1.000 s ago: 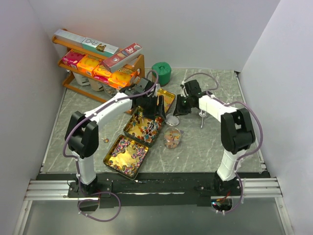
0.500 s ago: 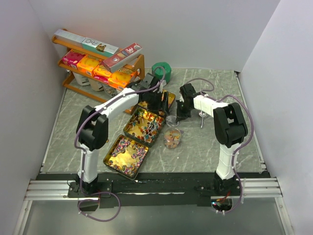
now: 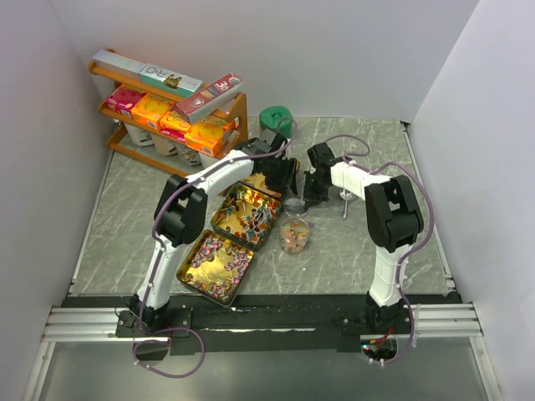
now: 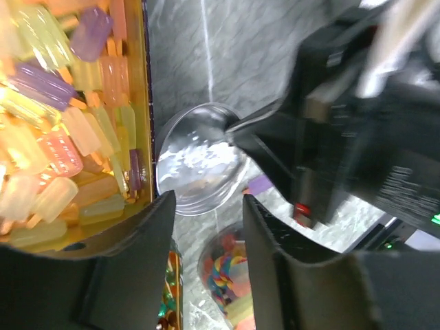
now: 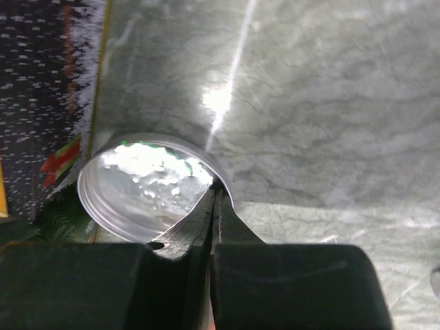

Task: Pack the candies
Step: Pick up the bottle lid at the center of the board.

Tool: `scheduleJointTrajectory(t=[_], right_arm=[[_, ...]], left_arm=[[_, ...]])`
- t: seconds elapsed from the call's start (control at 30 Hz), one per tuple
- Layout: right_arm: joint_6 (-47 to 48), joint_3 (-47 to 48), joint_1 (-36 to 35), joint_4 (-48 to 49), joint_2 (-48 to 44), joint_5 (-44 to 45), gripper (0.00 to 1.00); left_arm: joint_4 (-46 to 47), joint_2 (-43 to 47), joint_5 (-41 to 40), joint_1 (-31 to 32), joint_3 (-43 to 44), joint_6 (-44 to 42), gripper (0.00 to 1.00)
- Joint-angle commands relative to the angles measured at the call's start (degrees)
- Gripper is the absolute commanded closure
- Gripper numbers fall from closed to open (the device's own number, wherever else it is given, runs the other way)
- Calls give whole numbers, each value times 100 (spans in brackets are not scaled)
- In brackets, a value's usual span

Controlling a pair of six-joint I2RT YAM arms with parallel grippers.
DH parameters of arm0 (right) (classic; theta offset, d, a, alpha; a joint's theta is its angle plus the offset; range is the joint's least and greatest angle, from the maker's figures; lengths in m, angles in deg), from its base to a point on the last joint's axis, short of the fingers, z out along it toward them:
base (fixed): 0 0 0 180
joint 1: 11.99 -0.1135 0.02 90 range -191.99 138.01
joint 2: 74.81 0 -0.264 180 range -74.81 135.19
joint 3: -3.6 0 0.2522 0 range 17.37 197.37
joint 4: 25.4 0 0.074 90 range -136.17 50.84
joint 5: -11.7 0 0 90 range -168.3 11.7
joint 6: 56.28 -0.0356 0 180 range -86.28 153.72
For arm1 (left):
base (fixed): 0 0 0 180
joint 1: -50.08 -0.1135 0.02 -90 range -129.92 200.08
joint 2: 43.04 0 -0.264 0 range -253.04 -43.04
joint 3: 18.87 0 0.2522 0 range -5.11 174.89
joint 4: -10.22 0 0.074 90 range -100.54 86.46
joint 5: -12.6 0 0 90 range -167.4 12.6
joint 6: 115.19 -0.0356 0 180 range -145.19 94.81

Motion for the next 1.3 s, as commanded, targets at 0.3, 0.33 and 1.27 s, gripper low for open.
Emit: scheduleJointTrajectory(t=[0.3, 0.33, 1.27], right_arm=[[-857, -441, 68, -1178, -562, 1311, 100], [-883, -511, 68, -1143, -641, 1477, 100], [-356, -969, -125, -492, -924, 424, 100]], left_arm=[[157, -491, 669, 352, 388, -451, 52], [201, -517, 678, 413, 388, -451, 52], [-370, -1309, -535, 616, 827, -504, 61]])
